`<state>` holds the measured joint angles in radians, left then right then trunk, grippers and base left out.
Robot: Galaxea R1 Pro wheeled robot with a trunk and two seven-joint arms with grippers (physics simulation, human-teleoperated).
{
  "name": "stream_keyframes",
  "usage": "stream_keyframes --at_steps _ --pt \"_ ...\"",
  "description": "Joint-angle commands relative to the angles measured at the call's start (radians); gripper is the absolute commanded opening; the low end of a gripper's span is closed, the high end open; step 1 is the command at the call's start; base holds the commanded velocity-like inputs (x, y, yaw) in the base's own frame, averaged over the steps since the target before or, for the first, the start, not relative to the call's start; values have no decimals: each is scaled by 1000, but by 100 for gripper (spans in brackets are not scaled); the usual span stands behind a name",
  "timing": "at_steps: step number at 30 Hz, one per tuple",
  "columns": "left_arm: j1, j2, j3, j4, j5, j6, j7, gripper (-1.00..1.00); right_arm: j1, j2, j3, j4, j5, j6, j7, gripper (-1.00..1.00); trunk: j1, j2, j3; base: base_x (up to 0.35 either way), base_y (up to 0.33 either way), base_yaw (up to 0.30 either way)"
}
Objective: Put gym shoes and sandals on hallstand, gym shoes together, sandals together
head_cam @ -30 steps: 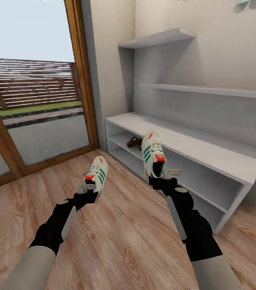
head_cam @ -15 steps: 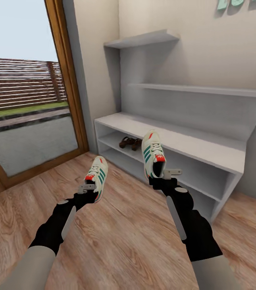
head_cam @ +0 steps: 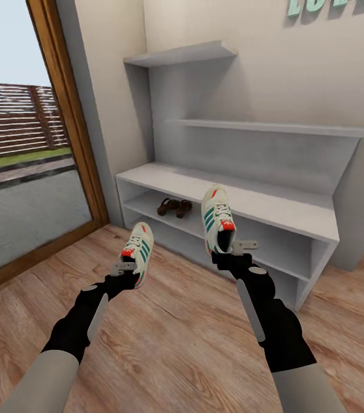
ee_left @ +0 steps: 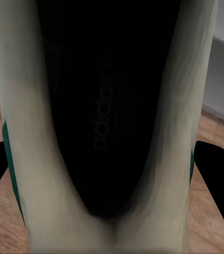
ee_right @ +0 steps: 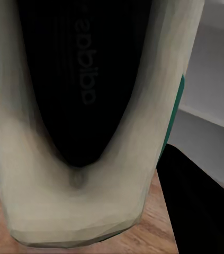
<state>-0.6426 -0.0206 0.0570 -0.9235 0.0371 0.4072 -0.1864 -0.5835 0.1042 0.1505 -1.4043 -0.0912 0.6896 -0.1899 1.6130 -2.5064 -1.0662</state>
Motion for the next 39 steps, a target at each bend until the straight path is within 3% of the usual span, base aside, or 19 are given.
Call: stream_keyframes --at_steps 1,20,39 --pt "0 -1 4 -1 4 7 -5 -100 -1 0 1 -1 -10 4 -10 -100 0 0 -1 144 318 -277" --pt "0 -1 4 -1 4 7 -5 -100 -1 0 1 -1 -10 4 -10 -100 0 0 -1 136 320 -277" --pt "0 -1 4 -1 4 7 -5 -100 -1 0 1 -1 -10 4 -10 -100 0 0 -1 9 341 -277"
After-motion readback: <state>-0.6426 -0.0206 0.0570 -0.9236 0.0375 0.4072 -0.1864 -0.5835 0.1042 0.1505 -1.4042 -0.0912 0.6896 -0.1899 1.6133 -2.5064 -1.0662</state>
